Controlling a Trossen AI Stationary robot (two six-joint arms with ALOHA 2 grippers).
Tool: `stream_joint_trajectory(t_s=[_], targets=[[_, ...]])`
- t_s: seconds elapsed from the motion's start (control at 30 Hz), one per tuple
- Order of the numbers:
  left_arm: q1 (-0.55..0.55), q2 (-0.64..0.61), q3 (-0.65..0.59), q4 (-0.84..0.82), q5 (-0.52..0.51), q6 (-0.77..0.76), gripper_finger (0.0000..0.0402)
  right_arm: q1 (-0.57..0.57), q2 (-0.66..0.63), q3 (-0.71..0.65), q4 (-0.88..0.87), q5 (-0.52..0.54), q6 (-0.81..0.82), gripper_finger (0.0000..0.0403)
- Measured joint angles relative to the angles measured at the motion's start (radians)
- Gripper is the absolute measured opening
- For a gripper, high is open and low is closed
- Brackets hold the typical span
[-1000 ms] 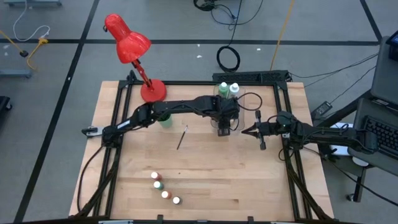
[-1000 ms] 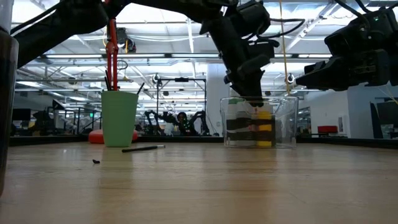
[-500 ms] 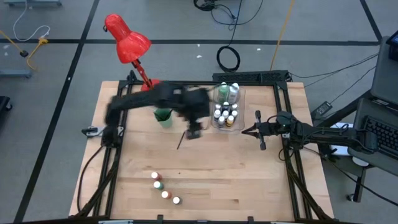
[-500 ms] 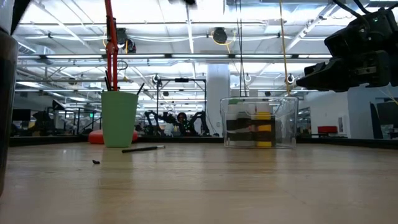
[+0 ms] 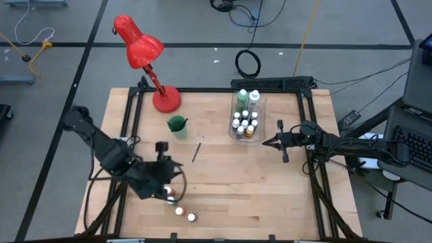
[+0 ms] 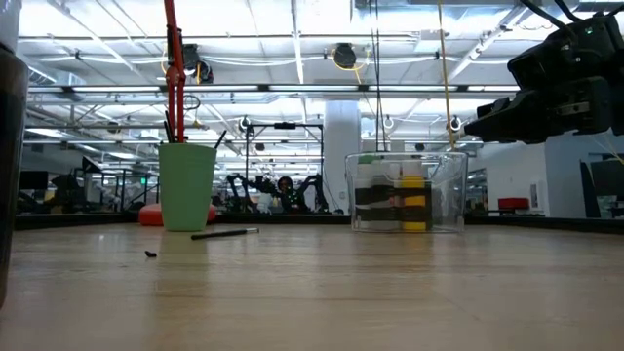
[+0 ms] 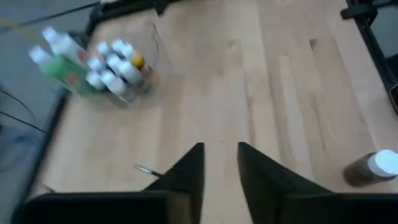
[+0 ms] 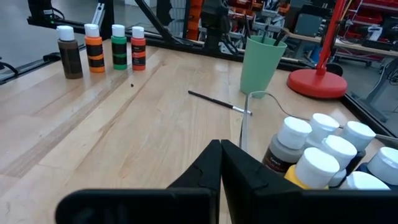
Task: Pick & Place Paint Supplies
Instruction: Put the small black paint bottle into the transparent bin
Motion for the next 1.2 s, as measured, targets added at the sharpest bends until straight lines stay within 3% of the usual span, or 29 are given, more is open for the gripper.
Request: stream_joint_trajectory(t_s=[0.2, 0.33, 0.5, 0.63, 0.83, 1.07, 1.2], targets=[[-0.075, -0.198, -0.449, 0.408, -0.006, -0.088, 0.0009, 0.0, 0.0, 0.0, 0.015, 0.0, 0.0, 0.0004], [-0.093, -0.277, -0.633, 0.614, -0.02, -0.029, 0.0014, 0.0, 0.0, 0.0, 0.015, 0.002, 0.0, 0.0004], [-0.093, -0.348, -0.816, 0.787, -0.138, -0.053, 0.0003, 0.0, 0.0, 0.0, 0.036, 0.003, 0.0, 0.0004], [-0.057, -0.414, -0.967, 0.89, -0.141, -0.038, 0.0006, 0.0, 0.0, 0.0, 0.038, 0.003, 0.0, 0.0004], [0.046, -0.617, -1.116, 0.982, -0.139, -0.016, 0.0002, 0.0, 0.0, 0.0, 0.042, 0.003, 0.0, 0.0004], [0.12, -0.778, -1.239, 1.183, 0.068, 0.127, 0.0001, 0.0, 0.0, 0.0, 0.051, 0.003, -0.001, 0.0004], [0.147, -0.8, -1.289, 1.244, 0.082, 0.104, 0.0001, 0.0, 0.0, 0.0, 0.052, 0.003, 0.0, 0.0004]])
